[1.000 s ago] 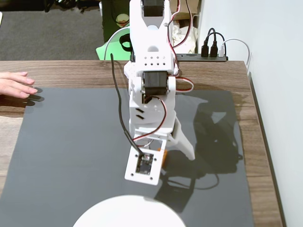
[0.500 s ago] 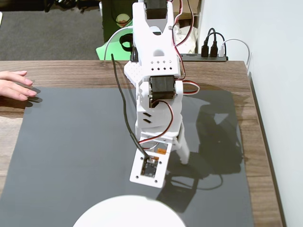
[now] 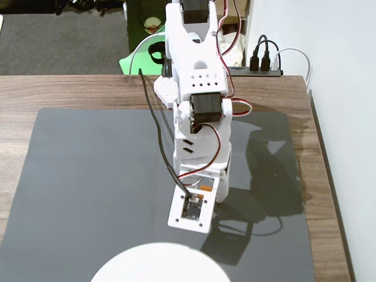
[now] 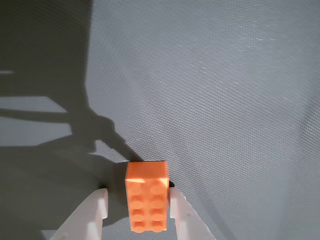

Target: Grasp a lego block and put it on the plate.

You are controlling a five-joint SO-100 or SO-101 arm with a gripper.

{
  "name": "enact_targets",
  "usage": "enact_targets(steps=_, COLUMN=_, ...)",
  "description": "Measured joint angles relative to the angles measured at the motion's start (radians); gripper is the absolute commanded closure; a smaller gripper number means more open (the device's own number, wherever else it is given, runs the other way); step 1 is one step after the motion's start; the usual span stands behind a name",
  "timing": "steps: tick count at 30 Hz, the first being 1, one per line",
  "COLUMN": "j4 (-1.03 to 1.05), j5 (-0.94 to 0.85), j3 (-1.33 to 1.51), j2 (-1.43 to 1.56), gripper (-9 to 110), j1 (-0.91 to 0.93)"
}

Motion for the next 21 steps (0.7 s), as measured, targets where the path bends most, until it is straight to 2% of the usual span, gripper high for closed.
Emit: enact_targets(steps=21, j4=-0.006, j5=0.012, j3=0.002, j2=0.023, gripper=92, j1=0.032)
